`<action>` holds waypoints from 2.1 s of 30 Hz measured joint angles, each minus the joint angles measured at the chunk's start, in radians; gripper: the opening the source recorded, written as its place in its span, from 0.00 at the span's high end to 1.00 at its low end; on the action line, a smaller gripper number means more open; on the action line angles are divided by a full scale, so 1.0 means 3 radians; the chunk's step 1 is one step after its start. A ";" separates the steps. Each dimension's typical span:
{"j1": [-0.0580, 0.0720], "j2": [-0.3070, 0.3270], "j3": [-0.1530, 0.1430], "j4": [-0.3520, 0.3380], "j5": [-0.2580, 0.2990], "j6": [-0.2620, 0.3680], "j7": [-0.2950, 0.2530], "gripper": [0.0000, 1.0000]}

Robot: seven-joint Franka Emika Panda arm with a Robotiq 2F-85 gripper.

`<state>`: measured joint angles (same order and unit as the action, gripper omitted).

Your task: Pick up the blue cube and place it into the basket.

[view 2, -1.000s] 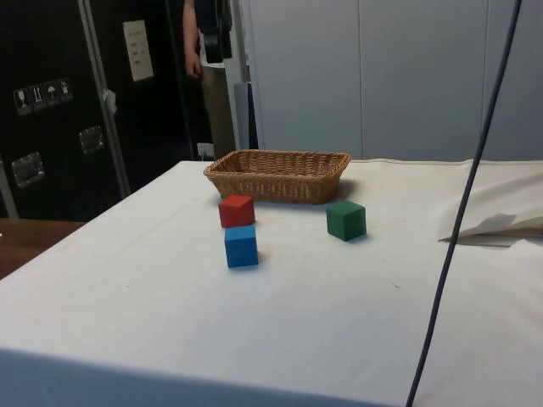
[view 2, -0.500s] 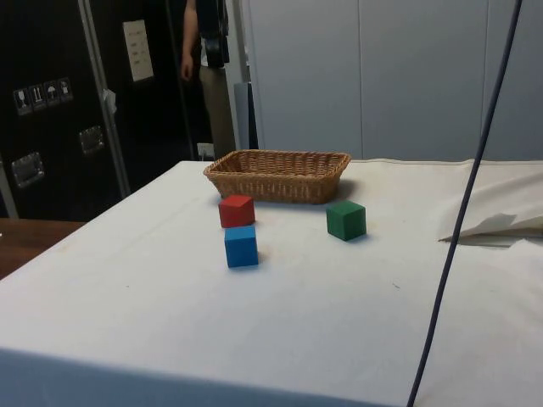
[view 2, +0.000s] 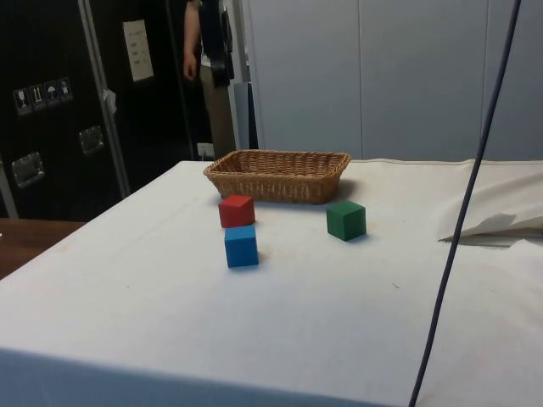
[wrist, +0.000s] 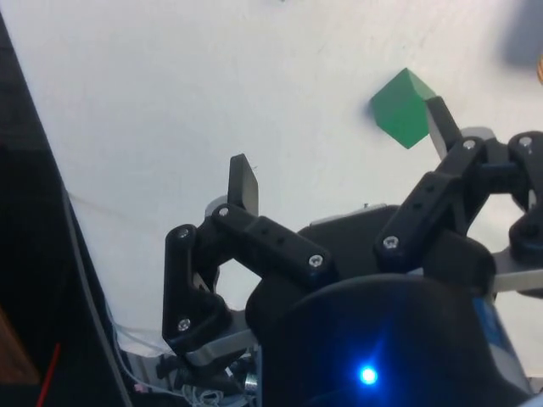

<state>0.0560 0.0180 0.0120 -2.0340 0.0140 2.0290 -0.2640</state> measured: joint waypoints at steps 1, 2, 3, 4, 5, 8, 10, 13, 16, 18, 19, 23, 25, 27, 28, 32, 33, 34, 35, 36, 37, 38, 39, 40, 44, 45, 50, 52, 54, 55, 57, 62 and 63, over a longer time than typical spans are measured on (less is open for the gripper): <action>0.0000 0.0000 0.0000 0.0000 0.0000 0.0000 0.0000 0.00; 0.0000 0.0000 0.0000 0.0000 0.0000 0.0000 0.0000 0.00; 0.0000 0.0007 0.0003 -0.0010 -0.0013 0.0010 0.0007 0.00; 0.0000 0.0013 0.0003 -0.0020 -0.0023 0.0023 0.0013 0.00; 0.0000 0.0020 0.0003 -0.0033 -0.0033 0.0040 0.0023 0.00; 0.0000 0.0047 0.0003 -0.0063 -0.0070 0.0073 0.0050 0.00; 0.0000 0.0077 0.0007 -0.0087 -0.0103 0.0123 0.0077 0.00; 0.0000 0.0100 0.0007 -0.0107 -0.0130 0.0153 0.0100 0.00; 0.0000 0.0133 0.0017 -0.0147 -0.0180 0.0227 0.0143 0.00; 0.0003 0.0153 0.0023 -0.0167 -0.0207 0.0263 0.0173 0.00; 0.0003 0.0163 0.0027 -0.0173 -0.0220 0.0283 0.0187 0.00; 0.0003 0.0207 0.0040 -0.0210 -0.0273 0.0360 0.0247 0.00; 0.0003 0.0217 0.0043 -0.0220 -0.0283 0.0380 0.0260 0.00; 0.0003 0.0250 0.0060 -0.0240 -0.0323 0.0437 0.0313 0.00; 0.0003 0.0263 0.0067 -0.0247 -0.0337 0.0453 0.0330 0.00; 0.0003 0.0327 0.0100 -0.0270 -0.0387 0.0540 0.0413 0.00; 0.0003 0.0343 0.0107 -0.0277 -0.0397 0.0570 0.0433 0.00; 0.0003 0.0343 0.0107 -0.0277 -0.0397 0.0570 0.0433 0.00; 0.0003 0.0360 0.0113 -0.0280 -0.0407 0.0593 0.0453 0.00; 0.0003 0.0377 0.0120 -0.0290 -0.0407 0.0620 0.0467 0.00; 0.0003 0.0390 0.0127 -0.0300 -0.0410 0.0653 0.0480 0.00; 0.0003 0.0420 0.0133 -0.0313 -0.0410 0.0707 0.0493 0.00; 0.0003 0.0420 0.0133 -0.0313 -0.0410 0.0707 0.0493 0.00; 0.0003 0.0420 0.0133 -0.0313 -0.0410 0.0707 0.0493 0.00; 0.0003 0.0443 0.0133 -0.0320 -0.0410 0.0757 0.0500 0.00; 0.0003 0.0443 0.0133 -0.0320 -0.0410 0.0757 0.0500 0.00; 0.0003 0.0443 0.0133 -0.0340 -0.0407 0.0763 0.0500 0.00; 0.0003 0.0447 0.0133 -0.0370 -0.0400 0.0817 0.0500 0.00; 0.0003 0.0460 0.0133 -0.0437 -0.0390 0.0957 0.0500 0.00; 0.0003 0.0460 0.0133 -0.0437 -0.0390 0.0957 0.0500 0.00; 0.0003 0.0470 0.0133 -0.0480 -0.0383 0.1067 0.0500 0.00; 0.0003 0.0483 0.0137 -0.0533 -0.0377 0.1193 0.0500 0.00; 0.0003 0.0487 0.0137 -0.0550 -0.0373 0.1233 0.0500 0.00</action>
<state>0.0570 0.1640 0.0530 -2.1990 -0.0980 2.3990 -0.1140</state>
